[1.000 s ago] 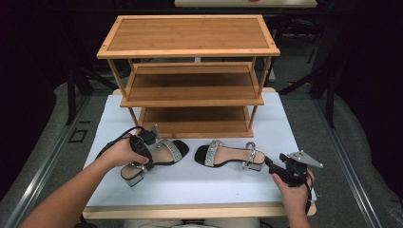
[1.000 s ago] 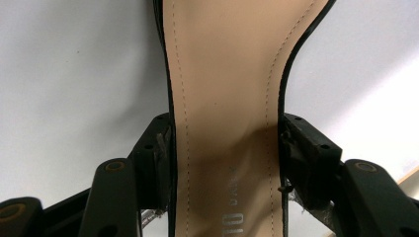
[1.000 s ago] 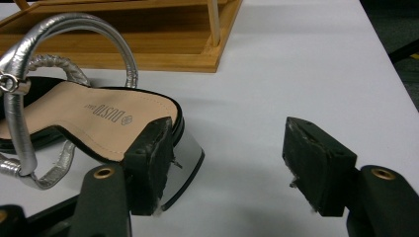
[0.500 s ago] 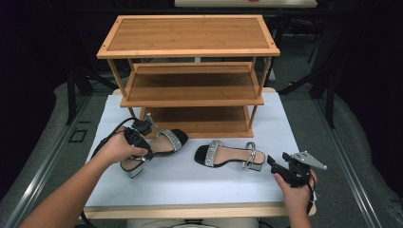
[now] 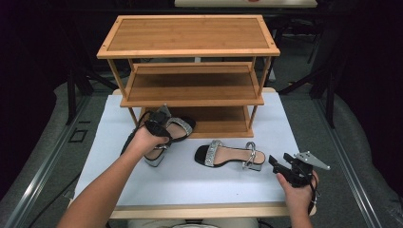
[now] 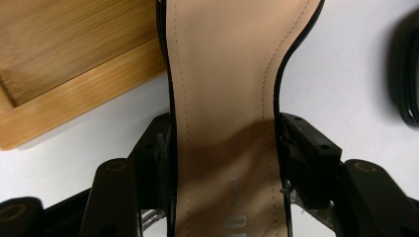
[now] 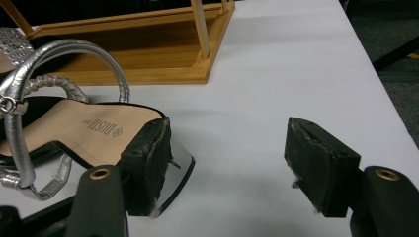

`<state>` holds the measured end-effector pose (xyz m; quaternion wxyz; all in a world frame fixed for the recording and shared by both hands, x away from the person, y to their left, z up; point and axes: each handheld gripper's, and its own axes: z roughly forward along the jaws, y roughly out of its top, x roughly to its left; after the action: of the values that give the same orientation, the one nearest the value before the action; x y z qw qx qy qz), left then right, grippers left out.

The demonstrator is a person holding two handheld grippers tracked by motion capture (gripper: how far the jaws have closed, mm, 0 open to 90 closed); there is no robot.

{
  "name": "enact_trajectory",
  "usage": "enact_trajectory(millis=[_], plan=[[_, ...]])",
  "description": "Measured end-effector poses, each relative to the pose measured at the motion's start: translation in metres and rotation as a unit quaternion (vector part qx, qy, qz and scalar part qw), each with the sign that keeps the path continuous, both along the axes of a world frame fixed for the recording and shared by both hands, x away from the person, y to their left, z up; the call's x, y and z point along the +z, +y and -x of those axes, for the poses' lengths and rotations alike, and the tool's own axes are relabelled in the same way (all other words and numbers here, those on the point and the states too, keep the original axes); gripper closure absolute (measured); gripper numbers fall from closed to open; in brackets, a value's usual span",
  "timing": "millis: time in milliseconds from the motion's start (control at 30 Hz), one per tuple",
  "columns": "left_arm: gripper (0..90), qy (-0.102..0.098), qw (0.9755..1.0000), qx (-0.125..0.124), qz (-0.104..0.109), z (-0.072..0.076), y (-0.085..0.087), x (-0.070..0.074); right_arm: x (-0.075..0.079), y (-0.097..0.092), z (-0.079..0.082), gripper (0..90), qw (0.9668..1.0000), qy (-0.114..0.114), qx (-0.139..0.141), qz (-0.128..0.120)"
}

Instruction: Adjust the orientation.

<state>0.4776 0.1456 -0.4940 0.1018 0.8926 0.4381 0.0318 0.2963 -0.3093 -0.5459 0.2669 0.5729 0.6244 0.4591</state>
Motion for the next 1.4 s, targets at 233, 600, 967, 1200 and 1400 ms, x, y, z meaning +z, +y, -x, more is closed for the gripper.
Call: enact_trajectory(millis=[233, 600, 967, 1200, 1400], plan=[[39.0, 0.0, 0.9992, 0.015, 0.037, 0.006, 0.01, -0.004, 0.0, -0.002, 0.001, 33.4, 1.0, 0.004, 0.001, -0.003], [37.5, -0.08, 0.99, 0.01, 0.116, 0.079, 0.055, 0.059, 0.001, 0.0, 0.002, 33.1, 1.0, 0.007, 0.001, -0.003], [39.9, -0.111, 0.9792, -0.019, 0.169, 0.124, 0.102, 0.011, 0.001, 0.004, 0.001, 33.1, 1.0, 0.004, 0.002, -0.005], [39.9, -0.113, 0.9797, -0.049, 0.159, 0.117, 0.086, -0.029, -0.001, 0.005, 0.0, 33.1, 1.0, 0.002, 0.002, -0.005], [47.1, -0.135, 0.9742, -0.048, 0.174, 0.117, 0.076, -0.038, -0.002, 0.002, 0.0, 33.2, 0.9999, 0.011, 0.003, -0.006]])
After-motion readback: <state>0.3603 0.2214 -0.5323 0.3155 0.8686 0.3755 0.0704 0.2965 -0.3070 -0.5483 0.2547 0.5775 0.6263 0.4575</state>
